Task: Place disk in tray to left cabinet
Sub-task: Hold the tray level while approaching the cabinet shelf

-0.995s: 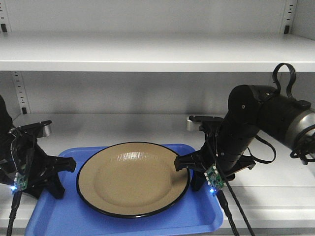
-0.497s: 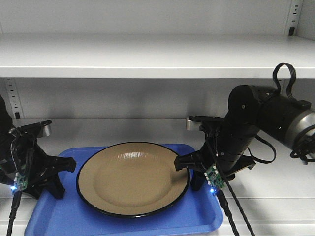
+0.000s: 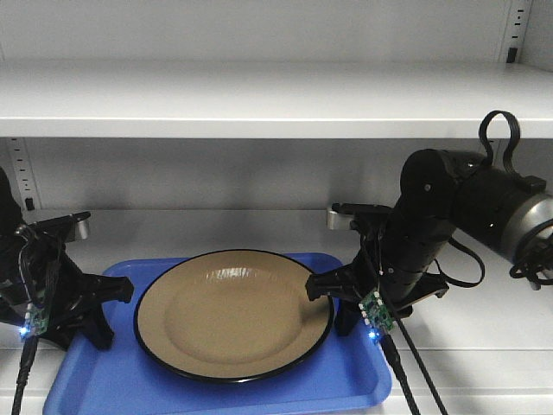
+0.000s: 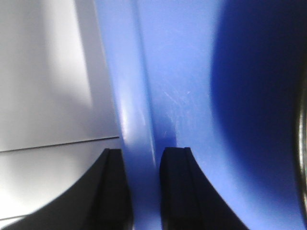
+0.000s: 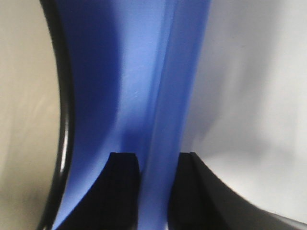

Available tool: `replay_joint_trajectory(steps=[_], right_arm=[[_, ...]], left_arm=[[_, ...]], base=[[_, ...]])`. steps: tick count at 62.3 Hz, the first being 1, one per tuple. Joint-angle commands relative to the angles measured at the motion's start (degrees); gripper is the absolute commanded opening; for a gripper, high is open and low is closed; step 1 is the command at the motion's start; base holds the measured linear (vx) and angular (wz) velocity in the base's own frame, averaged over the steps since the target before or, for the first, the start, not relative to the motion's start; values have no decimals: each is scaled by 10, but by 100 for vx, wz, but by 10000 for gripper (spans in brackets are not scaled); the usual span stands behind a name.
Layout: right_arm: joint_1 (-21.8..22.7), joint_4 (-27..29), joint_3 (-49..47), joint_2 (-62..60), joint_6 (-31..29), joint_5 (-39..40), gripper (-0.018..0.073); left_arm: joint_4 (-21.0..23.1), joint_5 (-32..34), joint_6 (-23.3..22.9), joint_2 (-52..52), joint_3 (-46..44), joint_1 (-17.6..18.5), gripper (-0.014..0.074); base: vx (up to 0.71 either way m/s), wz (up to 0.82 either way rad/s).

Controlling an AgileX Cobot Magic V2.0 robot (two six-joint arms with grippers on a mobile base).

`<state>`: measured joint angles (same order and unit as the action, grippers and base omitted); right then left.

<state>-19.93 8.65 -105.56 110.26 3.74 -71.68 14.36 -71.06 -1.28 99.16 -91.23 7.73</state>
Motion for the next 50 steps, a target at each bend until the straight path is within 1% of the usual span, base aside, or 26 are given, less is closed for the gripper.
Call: replay_joint_trajectory(steps=[1, 11, 20, 31, 36, 45, 50], right_arm=[[5, -22, -19, -38, -10, -10, -4], [5, -22, -19, -38, -10, -7, -4], [5, -22, -19, -38, -10, 26, -4], [5, -27, -19, -31, -11, 46, -4], [5, -29, -19, -23, -11, 58, -4], [5, -40, -19, -4, -11, 78, -4], [5, -58, -19, 6, -11, 96, -4]], left_arm=[[-7, -5, 6, -34, -21, 0, 0], [-7, -5, 6, -34, -21, 0, 0], [-6, -5, 5, -34, -21, 0, 0], [-6, 15, 5, -30, -20, 0, 0], [-6, 45, 5, -22, -20, 0, 0], [-7, 142, 7, -1, -20, 0, 0], [-7, 181, 7, 12, -20, 0, 1]], base=[[0, 0], [0, 0], [0, 0], [0, 0], [0, 0], [0, 0], [0, 0]])
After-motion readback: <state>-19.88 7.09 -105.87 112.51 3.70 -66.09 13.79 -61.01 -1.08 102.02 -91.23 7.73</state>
